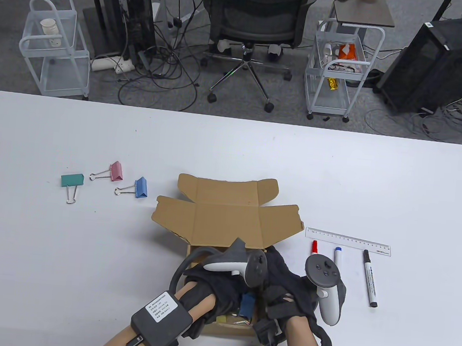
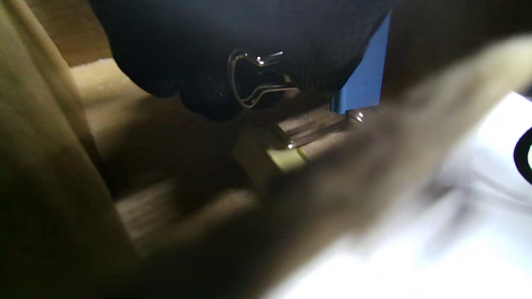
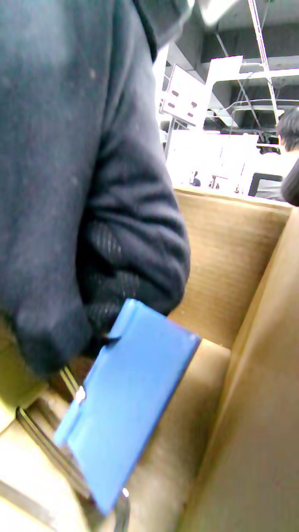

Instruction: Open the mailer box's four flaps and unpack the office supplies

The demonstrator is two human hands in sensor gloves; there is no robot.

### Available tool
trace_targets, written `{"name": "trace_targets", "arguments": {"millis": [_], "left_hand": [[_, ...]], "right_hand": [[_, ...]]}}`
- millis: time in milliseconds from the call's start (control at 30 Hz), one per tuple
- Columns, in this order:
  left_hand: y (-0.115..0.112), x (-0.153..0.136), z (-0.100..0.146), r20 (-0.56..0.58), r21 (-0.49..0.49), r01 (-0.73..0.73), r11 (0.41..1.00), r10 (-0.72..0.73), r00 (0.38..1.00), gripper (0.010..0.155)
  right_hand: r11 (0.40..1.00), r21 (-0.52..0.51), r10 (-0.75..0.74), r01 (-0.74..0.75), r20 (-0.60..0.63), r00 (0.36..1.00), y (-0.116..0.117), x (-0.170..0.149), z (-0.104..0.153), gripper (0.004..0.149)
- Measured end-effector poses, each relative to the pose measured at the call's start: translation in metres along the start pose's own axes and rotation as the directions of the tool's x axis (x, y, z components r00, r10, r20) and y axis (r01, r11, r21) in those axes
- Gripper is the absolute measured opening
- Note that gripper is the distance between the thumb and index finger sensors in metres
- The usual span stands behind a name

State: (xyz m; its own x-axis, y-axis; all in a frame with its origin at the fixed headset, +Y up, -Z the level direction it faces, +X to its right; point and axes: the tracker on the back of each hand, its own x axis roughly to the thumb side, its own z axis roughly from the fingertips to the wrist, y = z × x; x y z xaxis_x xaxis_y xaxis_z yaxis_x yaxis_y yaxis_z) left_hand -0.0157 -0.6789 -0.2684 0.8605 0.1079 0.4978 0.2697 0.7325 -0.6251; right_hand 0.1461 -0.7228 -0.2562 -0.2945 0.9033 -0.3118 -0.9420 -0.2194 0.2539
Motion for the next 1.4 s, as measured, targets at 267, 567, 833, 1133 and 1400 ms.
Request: {"name": "trace_targets", "arguments": {"millis": [267, 567, 833, 1133, 1400], "left_hand": [[0.019, -0.012, 0.029, 0.022, 0.097, -0.044, 0.994, 0.042, 0.999, 0.051], [0.047, -0.045, 0.077, 0.075, 0.223, -0.158, 0.962, 0.145, 0.987, 0.050], [0.055, -0.129, 0.132, 0.009, 0.359, -0.273, 0.893, 0.289, 0.957, 0.050], [0.024, -0.222, 0.156, -0.190, 0.398, -0.303, 0.866, 0.401, 0.896, 0.050], [-0.024, -0.305, 0.157, -0.271, 0.432, -0.438, 0.789, 0.577, 0.771, 0.050]], "right_hand": [[1.000, 0.000, 0.000, 0.000, -0.001, 1.000, 0.000, 0.000, 0.000, 0.065], [1.000, 0.000, 0.000, 0.000, -0.001, 1.000, 0.000, 0.000, 0.000, 0.065], [1.000, 0.001, 0.000, 0.000, -0.001, 1.000, 0.000, 0.000, 0.000, 0.065], [1.000, -0.004, 0.000, 0.000, -0.001, 1.000, 0.000, 0.000, 0.000, 0.065], [1.000, -0.002, -0.004, 0.004, -0.002, 1.000, 0.000, -0.001, 0.000, 0.065]]}}
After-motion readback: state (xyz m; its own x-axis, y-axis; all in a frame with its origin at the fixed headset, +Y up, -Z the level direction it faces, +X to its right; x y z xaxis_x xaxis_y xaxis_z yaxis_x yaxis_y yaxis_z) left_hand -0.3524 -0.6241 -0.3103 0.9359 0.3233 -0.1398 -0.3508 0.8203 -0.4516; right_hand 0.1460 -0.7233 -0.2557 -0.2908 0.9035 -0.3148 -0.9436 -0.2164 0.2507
